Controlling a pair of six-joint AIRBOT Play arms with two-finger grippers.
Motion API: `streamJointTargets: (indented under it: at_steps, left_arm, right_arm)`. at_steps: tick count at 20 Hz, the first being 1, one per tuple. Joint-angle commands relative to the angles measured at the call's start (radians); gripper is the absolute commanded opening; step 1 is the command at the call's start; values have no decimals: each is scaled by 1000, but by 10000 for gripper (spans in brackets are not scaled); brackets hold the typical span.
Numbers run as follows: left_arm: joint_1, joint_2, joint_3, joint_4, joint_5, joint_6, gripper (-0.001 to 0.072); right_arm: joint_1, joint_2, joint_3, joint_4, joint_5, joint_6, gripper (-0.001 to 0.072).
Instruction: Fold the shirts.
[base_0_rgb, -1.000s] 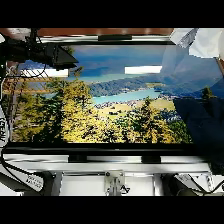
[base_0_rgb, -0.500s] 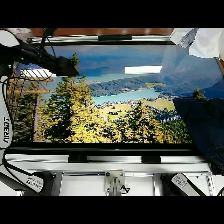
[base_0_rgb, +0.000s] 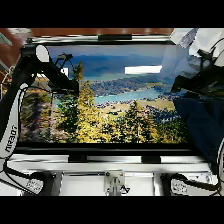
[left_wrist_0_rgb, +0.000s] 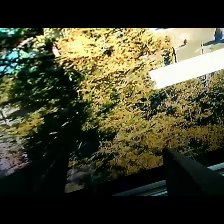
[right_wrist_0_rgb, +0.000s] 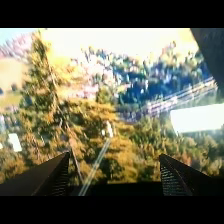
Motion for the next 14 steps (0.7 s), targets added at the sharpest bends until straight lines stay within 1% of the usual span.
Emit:
streamJointTargets:
  at_steps: [1, 14]
  left_arm:
    - [-39, 76, -100, 38, 134, -67, 718]
    - [-36, 70, -100, 39, 136, -64, 718]
  right_arm:
    - [57, -34, 2, 5, 66, 3, 688]
    - [56, -34, 2, 5, 66, 3, 688]
